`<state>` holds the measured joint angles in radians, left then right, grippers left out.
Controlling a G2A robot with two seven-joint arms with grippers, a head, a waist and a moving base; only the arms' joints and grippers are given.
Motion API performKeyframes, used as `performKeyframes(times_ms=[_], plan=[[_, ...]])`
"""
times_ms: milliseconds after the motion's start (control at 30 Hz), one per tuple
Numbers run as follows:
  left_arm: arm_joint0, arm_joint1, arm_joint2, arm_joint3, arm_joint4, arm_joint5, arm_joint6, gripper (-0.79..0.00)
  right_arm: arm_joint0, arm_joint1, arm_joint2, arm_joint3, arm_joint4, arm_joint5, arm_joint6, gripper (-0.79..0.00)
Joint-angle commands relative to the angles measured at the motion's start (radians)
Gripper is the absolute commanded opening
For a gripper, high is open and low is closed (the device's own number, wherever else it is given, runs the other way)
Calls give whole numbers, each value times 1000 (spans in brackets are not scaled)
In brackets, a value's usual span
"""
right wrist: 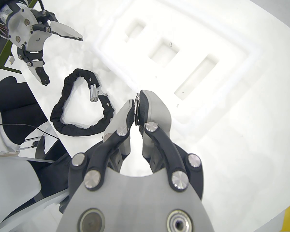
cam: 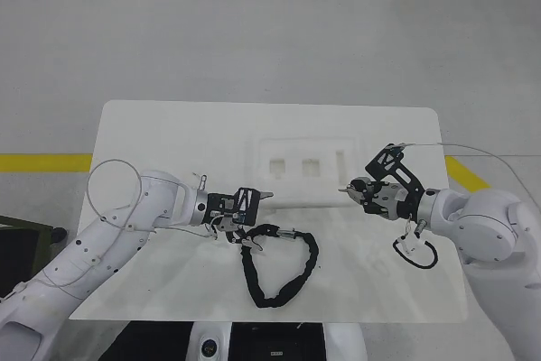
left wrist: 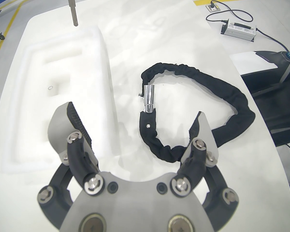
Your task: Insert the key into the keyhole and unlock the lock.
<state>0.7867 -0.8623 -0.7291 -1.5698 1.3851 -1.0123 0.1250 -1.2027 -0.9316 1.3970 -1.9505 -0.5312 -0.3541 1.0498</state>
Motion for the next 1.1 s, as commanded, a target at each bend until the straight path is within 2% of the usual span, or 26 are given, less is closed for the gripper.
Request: performKeyframes(times_ms=[0, 500, 700, 900, 1067], plan=[[0, 0, 0, 0, -1, 0, -1, 0, 0, 0, 0, 0, 0, 0, 0, -785], [0, 0, 0, 0, -1, 0, -1, 0, 0, 0, 0, 0, 0, 0, 0, -785], [36, -3, 5, -27, -4, 20, -60, 0, 0, 0, 0, 0, 0, 0, 0, -785], [41, -19, 53, -63, 16, 0, -138, 0, 0, 0, 0, 0, 0, 0, 0, -785], [10, -42, 98, -55, 35, 0, -172, 0, 0, 0, 0, 0, 0, 0, 0, -785]])
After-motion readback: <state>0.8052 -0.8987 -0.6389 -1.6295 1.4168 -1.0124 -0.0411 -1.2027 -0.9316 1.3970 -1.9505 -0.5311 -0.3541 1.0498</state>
